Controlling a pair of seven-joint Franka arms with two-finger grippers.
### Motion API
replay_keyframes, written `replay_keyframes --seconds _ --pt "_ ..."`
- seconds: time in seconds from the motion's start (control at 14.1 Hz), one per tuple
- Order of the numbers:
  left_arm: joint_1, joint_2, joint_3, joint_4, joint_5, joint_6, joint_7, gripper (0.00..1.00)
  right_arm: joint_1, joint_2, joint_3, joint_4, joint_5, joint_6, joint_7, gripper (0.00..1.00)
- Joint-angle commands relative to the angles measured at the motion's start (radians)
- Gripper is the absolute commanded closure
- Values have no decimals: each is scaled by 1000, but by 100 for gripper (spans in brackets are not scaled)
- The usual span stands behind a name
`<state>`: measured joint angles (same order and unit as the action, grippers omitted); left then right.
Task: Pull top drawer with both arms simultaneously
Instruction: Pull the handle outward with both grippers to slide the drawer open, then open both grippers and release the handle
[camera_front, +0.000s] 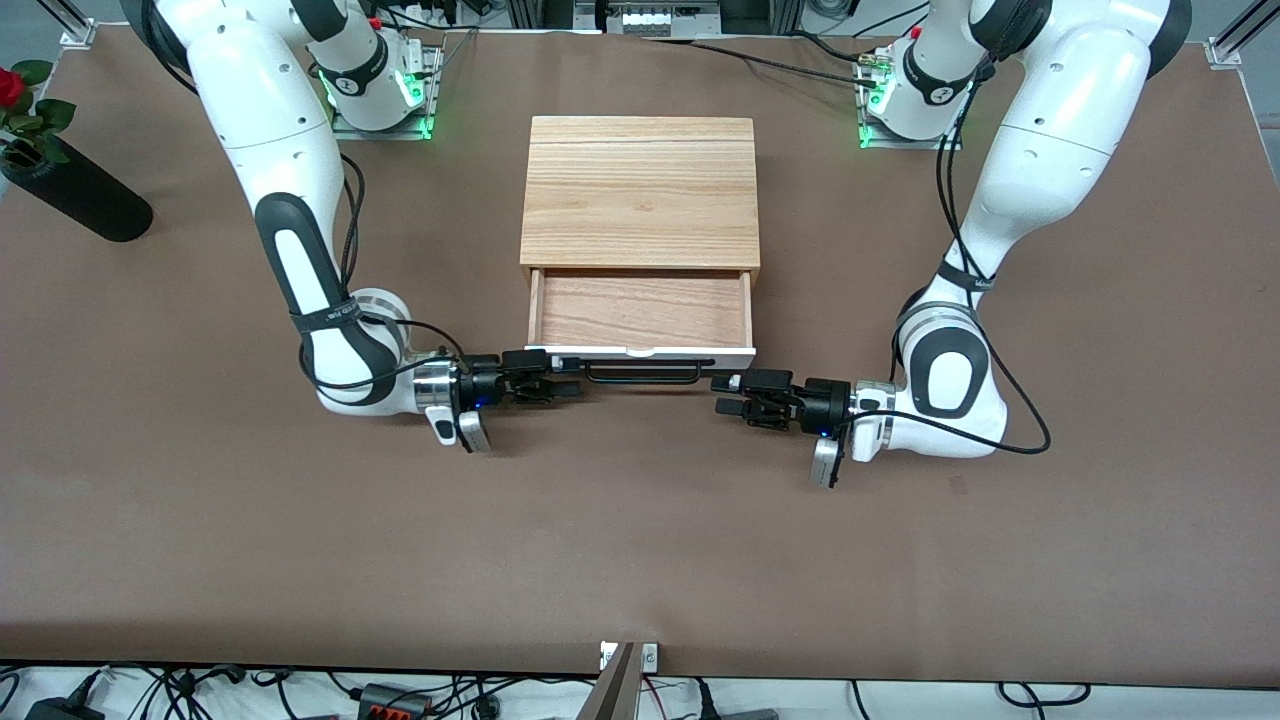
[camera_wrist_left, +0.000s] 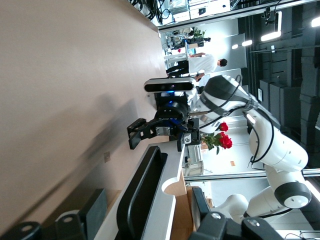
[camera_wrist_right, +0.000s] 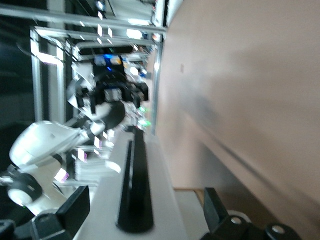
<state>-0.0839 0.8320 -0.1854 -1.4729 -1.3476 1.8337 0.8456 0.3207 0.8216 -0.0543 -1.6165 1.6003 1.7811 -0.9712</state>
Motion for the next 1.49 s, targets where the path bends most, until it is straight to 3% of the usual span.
replay_keyframes --seconds 0.0,0.35,0.78,0.85,0.92,1.14,1.42 --pt "-5 -14 30 40 91 1 -11 23 9 -32 -42 21 -123 12 28 0" --pt "6 -59 58 65 192 -1 -69 23 14 -114 -127 26 -391 15 28 0" --pt "32 -187 86 66 456 -11 -137 23 11 -212 -248 61 -810 3 52 0" --pt "39 -212 84 66 528 -13 -143 19 11 -235 -262 61 -879 -12 99 0" --pt "53 -232 84 63 574 -16 -148 0 11 -263 -266 63 -963 -28 152 0" --pt "93 -240 89 65 634 -80 -148 0 38 -370 -265 63 -1221 -35 344 0" --pt "121 -307 95 68 798 -178 -218 0 77 -513 -259 64 -1492 -195 616 0"
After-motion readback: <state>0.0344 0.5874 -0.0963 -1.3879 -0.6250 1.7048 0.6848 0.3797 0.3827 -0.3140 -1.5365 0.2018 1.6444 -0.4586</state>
